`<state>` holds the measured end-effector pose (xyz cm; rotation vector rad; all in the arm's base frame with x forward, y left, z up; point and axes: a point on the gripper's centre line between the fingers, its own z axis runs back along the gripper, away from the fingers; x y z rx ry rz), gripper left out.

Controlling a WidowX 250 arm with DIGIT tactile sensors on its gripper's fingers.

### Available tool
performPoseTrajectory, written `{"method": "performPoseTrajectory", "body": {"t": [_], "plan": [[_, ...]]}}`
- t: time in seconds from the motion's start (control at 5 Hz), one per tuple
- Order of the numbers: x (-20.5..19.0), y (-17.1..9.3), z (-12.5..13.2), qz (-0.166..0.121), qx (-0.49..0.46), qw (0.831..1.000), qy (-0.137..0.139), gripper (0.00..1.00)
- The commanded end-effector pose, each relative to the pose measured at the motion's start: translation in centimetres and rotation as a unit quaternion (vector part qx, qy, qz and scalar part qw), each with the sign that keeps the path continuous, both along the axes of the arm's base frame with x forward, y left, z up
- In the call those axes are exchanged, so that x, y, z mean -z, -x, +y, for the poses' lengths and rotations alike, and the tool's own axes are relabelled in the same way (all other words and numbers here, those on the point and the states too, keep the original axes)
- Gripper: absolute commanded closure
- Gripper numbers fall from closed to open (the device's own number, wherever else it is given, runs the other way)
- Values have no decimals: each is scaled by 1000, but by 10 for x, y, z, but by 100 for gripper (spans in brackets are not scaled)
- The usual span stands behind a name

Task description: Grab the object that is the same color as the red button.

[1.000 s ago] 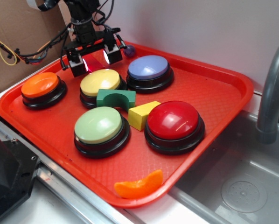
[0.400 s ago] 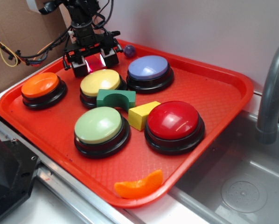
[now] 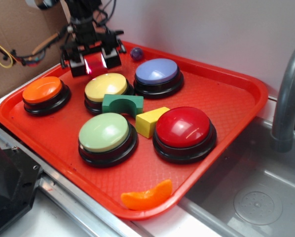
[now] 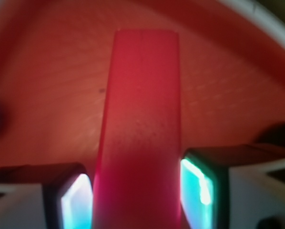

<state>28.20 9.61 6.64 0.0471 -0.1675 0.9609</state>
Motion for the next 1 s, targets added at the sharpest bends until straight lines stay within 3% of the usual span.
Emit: {"method": "performPoseTrajectory", "body": {"t": [0.0,0.4,0.8], "plan": [[-94,21,-23,-39,177,983,4,100],[-120,76,-62,-46,307,950,16,100],[-120,110,-65,-43,317,947,33,100]]}}
